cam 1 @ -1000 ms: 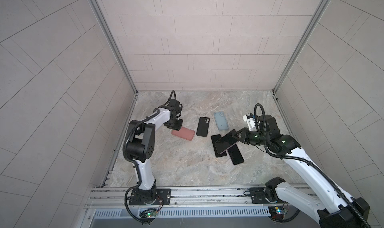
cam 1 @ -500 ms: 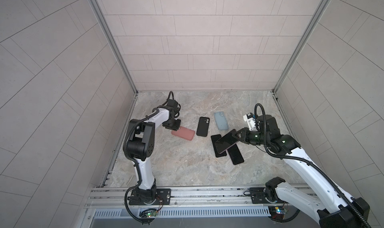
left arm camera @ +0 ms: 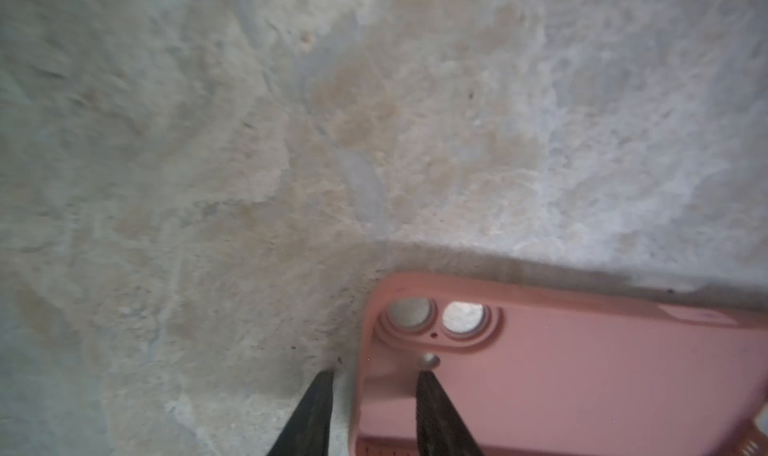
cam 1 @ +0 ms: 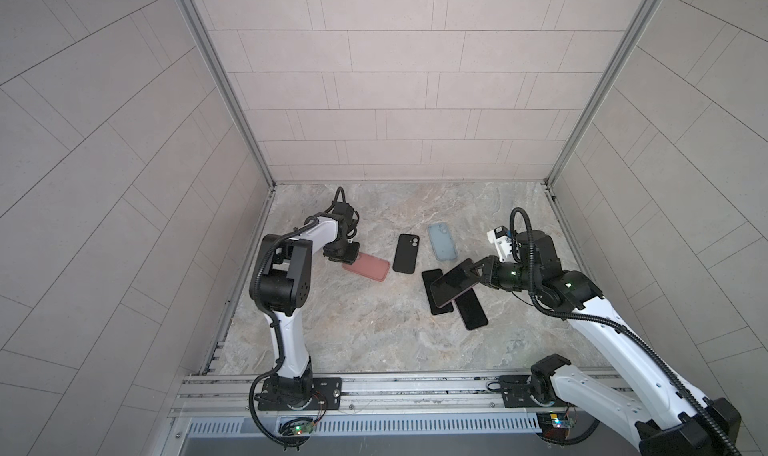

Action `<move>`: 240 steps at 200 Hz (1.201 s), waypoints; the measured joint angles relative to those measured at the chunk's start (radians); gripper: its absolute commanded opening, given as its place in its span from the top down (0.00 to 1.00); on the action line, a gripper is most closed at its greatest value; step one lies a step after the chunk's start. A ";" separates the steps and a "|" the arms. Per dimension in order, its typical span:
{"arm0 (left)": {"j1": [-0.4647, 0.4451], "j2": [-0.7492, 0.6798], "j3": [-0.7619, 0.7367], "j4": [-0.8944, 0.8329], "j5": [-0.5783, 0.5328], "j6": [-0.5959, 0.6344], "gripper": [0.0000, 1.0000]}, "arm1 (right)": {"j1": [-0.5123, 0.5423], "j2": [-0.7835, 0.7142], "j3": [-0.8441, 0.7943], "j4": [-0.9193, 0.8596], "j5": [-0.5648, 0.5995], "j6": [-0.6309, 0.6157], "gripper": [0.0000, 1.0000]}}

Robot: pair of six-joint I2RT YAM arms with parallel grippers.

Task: Put the phone into the phone case
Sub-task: 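Grip the pink case edge with the left gripper and drag it nearer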

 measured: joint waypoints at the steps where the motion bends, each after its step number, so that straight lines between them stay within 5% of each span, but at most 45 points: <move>1: 0.000 0.000 0.000 0.000 0.000 0.000 0.63 | 0.000 0.000 0.000 0.000 0.000 0.000 1.00; 28: 0.004 0.006 0.006 -0.002 0.005 0.002 0.64 | 0.000 0.000 0.000 0.000 0.000 0.000 1.00; 104: 0.016 0.009 0.012 -0.004 0.028 0.050 0.89 | 0.000 0.000 0.000 0.000 0.000 0.000 1.00; 172: -0.078 -0.093 -0.080 -0.045 -0.014 0.072 0.91 | 0.000 0.000 0.022 -0.027 0.001 -0.009 1.00; 240: -0.175 -0.340 -0.239 -0.090 -0.020 0.063 0.92 | 0.000 -0.060 0.058 -0.051 0.018 -0.011 1.00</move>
